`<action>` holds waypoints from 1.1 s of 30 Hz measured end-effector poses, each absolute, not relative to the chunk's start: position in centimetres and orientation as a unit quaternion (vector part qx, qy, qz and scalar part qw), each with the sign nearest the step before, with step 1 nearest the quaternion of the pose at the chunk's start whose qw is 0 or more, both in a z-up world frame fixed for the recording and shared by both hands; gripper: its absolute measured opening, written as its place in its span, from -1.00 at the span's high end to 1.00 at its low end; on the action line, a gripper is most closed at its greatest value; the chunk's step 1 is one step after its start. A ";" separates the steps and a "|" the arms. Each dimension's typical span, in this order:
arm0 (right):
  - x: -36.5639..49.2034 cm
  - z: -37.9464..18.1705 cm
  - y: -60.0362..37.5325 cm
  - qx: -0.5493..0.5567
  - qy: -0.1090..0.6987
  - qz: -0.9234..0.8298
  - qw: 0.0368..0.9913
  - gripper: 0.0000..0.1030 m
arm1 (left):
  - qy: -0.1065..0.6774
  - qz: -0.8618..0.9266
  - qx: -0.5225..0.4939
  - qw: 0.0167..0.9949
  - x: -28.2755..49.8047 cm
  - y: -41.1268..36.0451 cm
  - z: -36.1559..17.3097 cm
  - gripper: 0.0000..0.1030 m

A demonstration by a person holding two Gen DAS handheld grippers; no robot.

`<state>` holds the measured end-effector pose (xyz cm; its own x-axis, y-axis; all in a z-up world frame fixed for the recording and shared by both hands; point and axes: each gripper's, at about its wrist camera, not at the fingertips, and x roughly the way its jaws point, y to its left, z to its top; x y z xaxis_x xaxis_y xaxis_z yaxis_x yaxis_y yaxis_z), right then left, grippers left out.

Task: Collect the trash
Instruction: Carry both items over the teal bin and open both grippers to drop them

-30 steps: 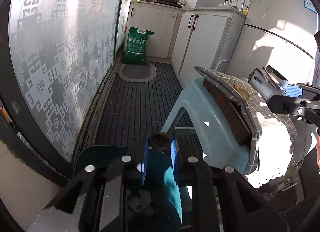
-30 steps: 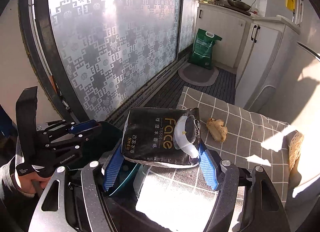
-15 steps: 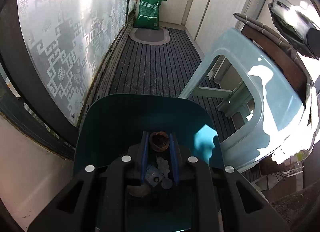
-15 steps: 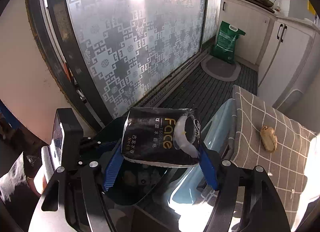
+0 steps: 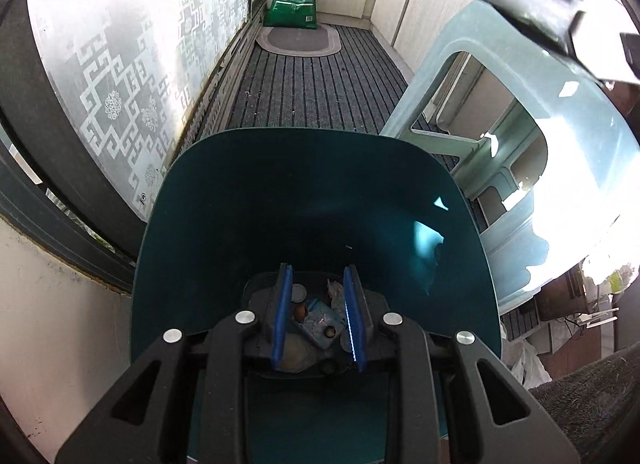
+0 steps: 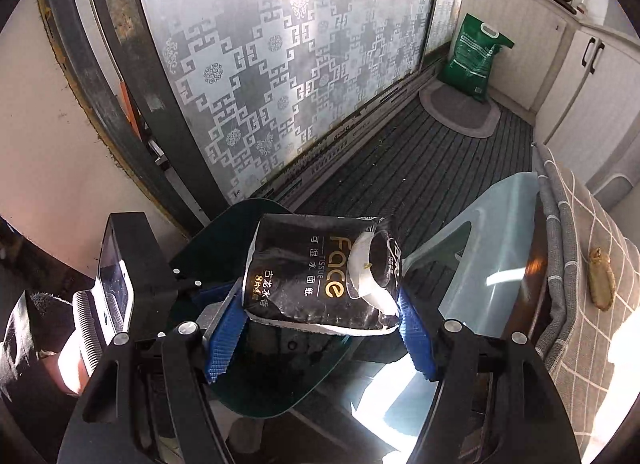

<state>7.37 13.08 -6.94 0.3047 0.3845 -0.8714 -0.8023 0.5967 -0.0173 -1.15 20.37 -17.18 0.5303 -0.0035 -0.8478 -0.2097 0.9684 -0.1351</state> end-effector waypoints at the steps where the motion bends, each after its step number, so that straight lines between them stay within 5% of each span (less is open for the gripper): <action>1: 7.4 -7.2 13.2 -0.236 0.450 0.383 0.772 -0.38 | 0.476 0.061 -0.112 0.870 -1.3 20.5 -16.9 0.46; 15: 7.6 -10.5 14.0 -0.262 0.474 0.382 0.749 -0.37 | 0.372 0.066 -0.097 0.921 -2.8 20.3 -9.5 0.68; 33: 5.9 -17.7 15.4 -0.290 0.542 0.394 0.683 -0.48 | 0.269 0.070 -0.138 0.951 -5.2 21.3 -3.5 0.70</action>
